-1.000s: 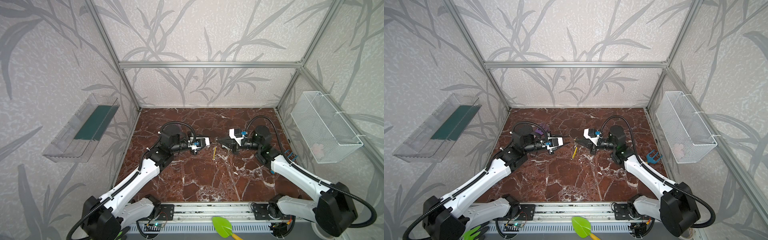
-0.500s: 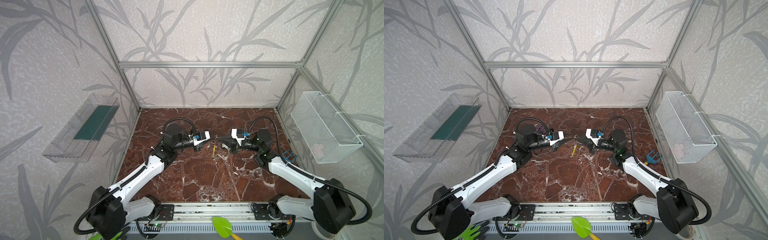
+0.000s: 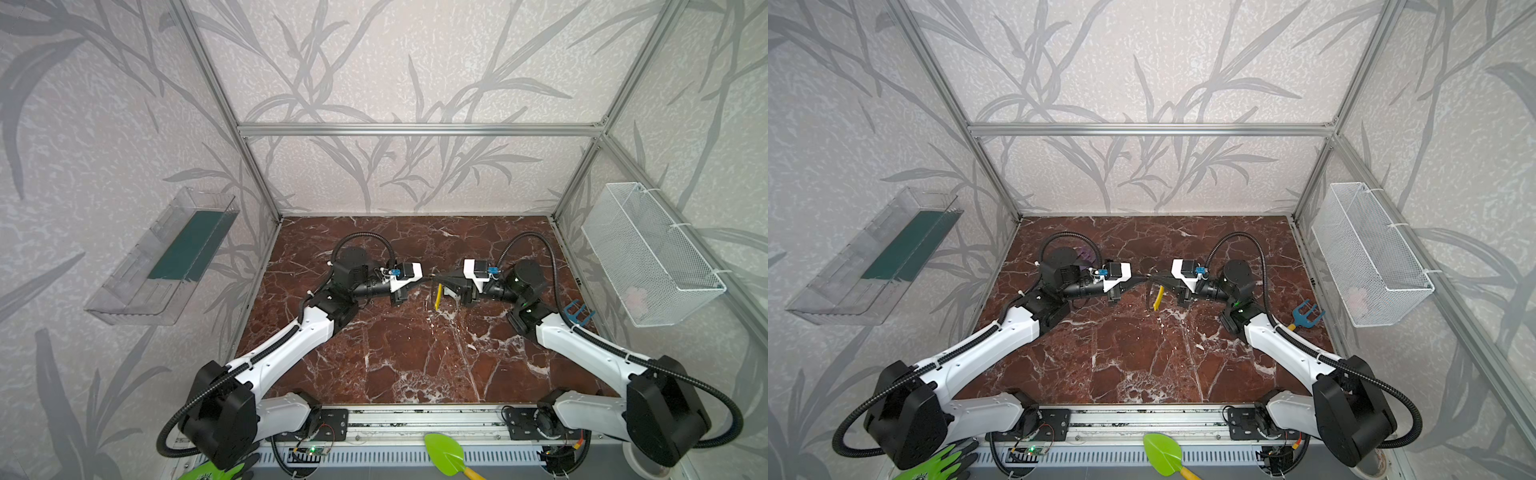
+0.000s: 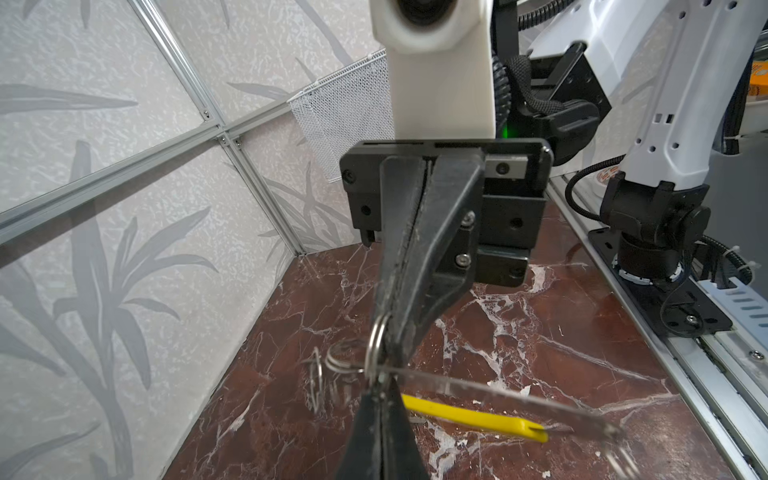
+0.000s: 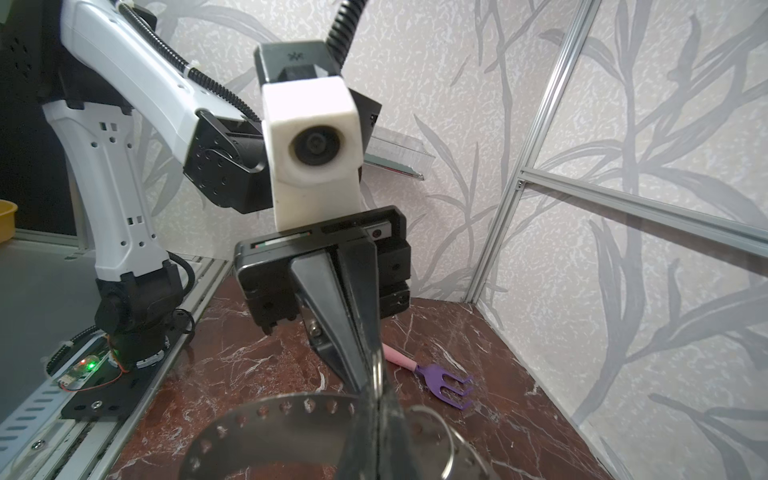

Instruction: Put the keys on the keyring

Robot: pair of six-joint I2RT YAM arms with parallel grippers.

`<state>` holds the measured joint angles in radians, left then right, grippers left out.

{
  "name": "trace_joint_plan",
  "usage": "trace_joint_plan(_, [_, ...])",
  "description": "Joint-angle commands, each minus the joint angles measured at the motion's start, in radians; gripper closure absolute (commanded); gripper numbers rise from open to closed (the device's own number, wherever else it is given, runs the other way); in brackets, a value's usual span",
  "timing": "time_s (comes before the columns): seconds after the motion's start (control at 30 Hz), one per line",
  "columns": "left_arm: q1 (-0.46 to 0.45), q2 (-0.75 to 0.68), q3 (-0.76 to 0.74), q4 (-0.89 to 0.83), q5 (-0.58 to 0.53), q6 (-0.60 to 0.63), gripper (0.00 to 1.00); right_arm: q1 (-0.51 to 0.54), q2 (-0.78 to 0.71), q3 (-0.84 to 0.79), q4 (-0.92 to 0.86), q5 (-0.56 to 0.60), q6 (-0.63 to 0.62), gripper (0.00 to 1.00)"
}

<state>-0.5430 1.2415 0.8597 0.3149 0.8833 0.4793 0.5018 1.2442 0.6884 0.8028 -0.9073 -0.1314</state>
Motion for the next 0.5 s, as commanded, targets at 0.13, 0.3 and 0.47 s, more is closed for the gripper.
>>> trace_joint_plan(0.13, [-0.003, -0.027, 0.074, -0.116, 0.008, 0.075, 1.00, 0.009, -0.039, -0.003, -0.108, 0.019, -0.085, 0.88])
trace_joint_plan(0.3, [-0.003, -0.045, 0.078, -0.144, 0.016, 0.091, 1.00, 0.010, -0.048, -0.002, -0.129, 0.016, -0.098, 1.00])
trace_joint_plan(0.47, [-0.003, -0.060, 0.036, -0.081, -0.003, 0.055, 1.00, 0.010, -0.036, -0.019, -0.020, 0.033, -0.036, 1.00])
